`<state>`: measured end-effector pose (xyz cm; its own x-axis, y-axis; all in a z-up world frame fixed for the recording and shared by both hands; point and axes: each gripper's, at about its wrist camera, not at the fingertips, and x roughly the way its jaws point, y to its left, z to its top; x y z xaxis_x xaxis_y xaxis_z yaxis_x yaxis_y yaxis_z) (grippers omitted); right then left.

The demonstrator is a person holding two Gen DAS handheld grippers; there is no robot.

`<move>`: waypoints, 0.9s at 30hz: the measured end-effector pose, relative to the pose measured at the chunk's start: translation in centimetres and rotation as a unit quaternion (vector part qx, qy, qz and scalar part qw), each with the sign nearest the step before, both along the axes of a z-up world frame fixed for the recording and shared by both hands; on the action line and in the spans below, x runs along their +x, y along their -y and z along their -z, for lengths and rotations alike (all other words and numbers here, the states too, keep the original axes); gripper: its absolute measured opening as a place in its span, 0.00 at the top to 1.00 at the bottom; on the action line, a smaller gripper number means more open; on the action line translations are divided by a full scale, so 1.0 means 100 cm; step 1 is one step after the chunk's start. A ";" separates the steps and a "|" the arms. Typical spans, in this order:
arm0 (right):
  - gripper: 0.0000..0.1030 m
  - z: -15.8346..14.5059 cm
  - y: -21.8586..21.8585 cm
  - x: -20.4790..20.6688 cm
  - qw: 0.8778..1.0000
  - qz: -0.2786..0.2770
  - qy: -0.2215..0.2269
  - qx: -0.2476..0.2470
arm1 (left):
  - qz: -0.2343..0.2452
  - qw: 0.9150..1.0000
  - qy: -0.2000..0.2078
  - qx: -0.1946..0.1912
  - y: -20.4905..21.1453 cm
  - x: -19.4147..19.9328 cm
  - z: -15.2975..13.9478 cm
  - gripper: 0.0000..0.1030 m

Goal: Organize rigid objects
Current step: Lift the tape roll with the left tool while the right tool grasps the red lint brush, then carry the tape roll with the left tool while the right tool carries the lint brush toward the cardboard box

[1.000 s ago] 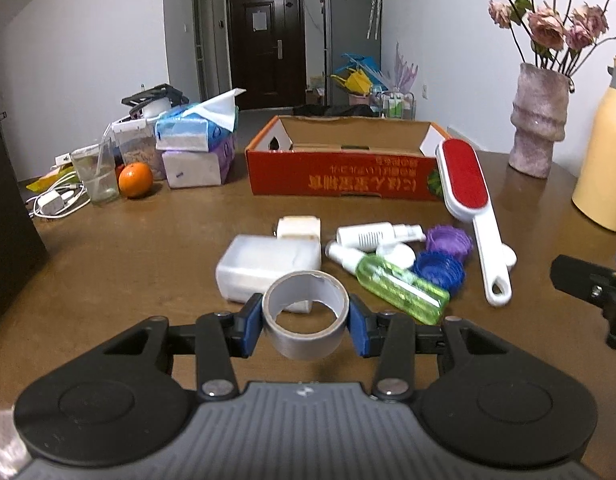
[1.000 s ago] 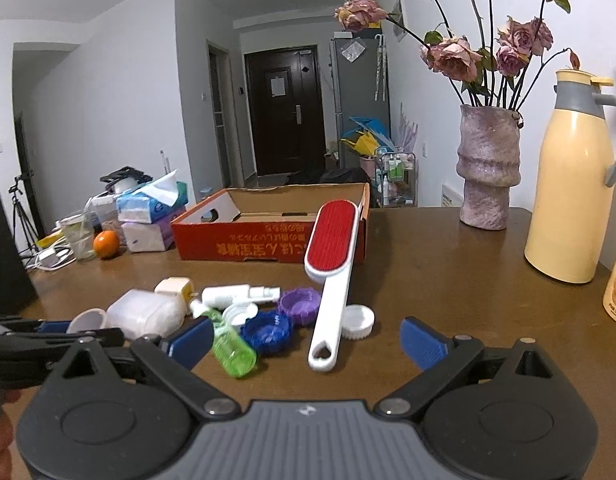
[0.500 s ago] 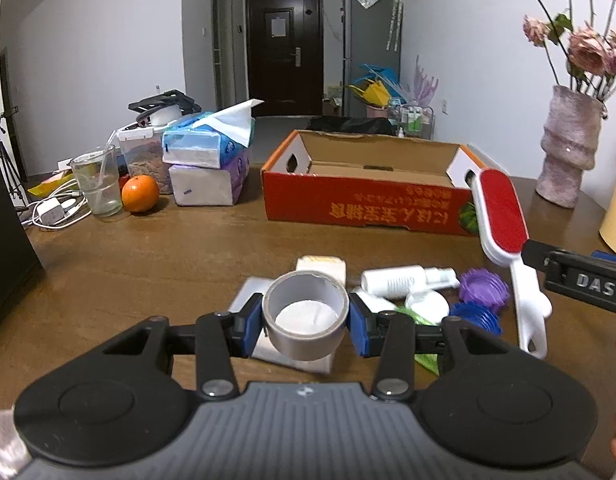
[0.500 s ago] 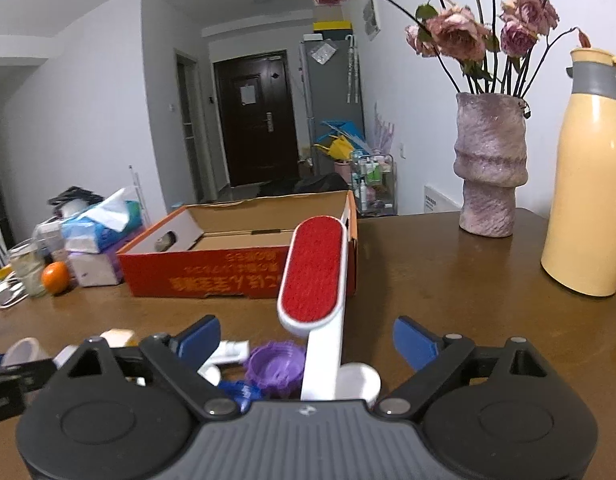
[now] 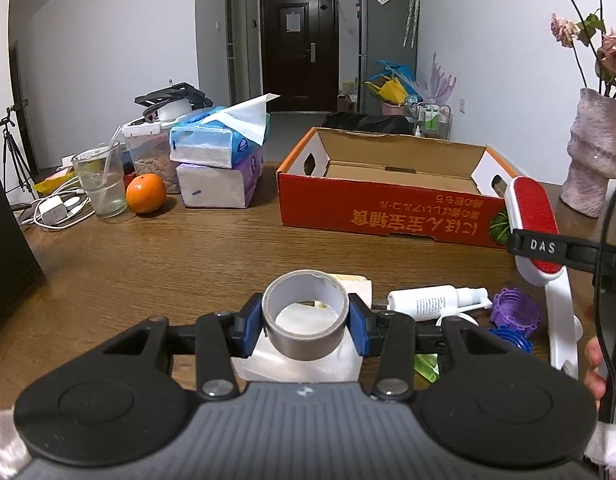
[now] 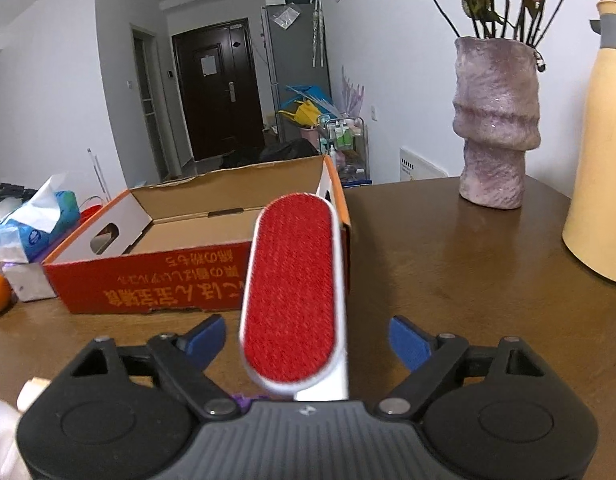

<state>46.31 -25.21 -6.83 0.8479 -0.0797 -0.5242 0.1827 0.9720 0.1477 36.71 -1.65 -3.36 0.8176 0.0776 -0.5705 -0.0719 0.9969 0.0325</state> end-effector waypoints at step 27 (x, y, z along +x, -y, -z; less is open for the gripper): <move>0.47 -0.033 -0.006 -0.015 0.997 -0.067 0.029 0.039 | 0.007 1.000 0.026 0.009 0.013 0.029 -0.023 0.57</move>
